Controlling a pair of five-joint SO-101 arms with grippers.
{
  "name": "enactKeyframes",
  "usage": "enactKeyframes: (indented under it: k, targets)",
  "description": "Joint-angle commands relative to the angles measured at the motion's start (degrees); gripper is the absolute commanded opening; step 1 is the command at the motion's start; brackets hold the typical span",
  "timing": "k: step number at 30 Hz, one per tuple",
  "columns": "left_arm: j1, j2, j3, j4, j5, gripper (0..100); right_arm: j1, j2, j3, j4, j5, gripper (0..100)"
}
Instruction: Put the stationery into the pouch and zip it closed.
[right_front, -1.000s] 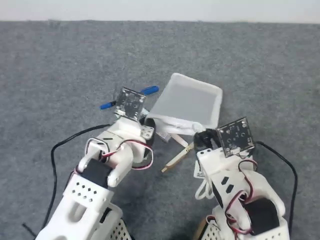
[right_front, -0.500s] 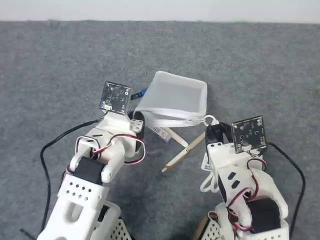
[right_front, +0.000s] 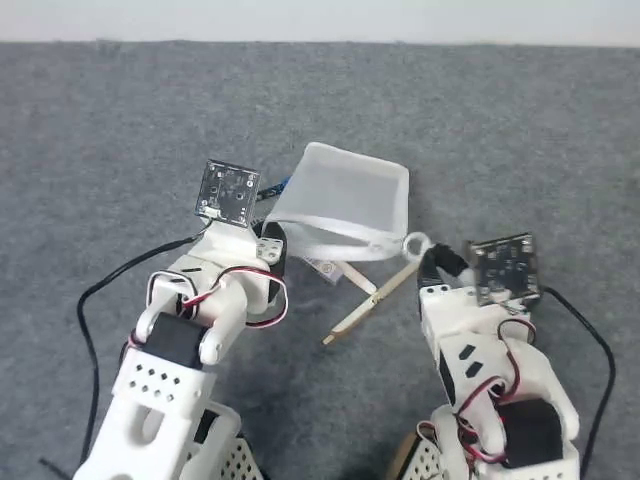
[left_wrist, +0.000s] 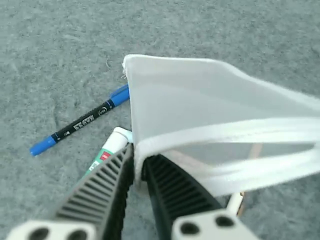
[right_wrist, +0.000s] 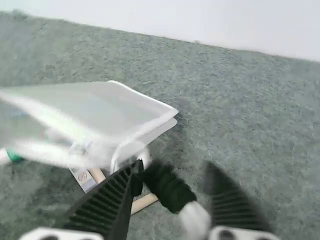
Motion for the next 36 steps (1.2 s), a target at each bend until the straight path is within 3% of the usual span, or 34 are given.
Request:
enactKeyframes:
  k: [1, 9, 16, 24, 36]
  targets:
    - [-0.88, -1.58, -3.47, 0.44, -0.44, 1, 1.19, -0.31, -0.79, 0.22, -2.46, 22.6]
    - [-1.05, -1.67, -4.26, 0.44, -0.44, 1, 1.19, 0.48, -0.79, 0.04, -2.55, 20.6]
    - [-1.49, -1.67, -5.76, 2.64, -0.35, 1, 1.19, 16.22, -1.58, -6.2, -2.9, 20.3]
    - [-8.26, -1.67, -8.22, 3.08, 0.88, 1, 1.19, 32.4, -4.48, -11.3, -7.21, 20.2]
    - [-21.8, -1.67, -13.32, 7.74, 2.99, 1, -0.04, 41.54, -4.57, -16.84, -9.58, 16.5]
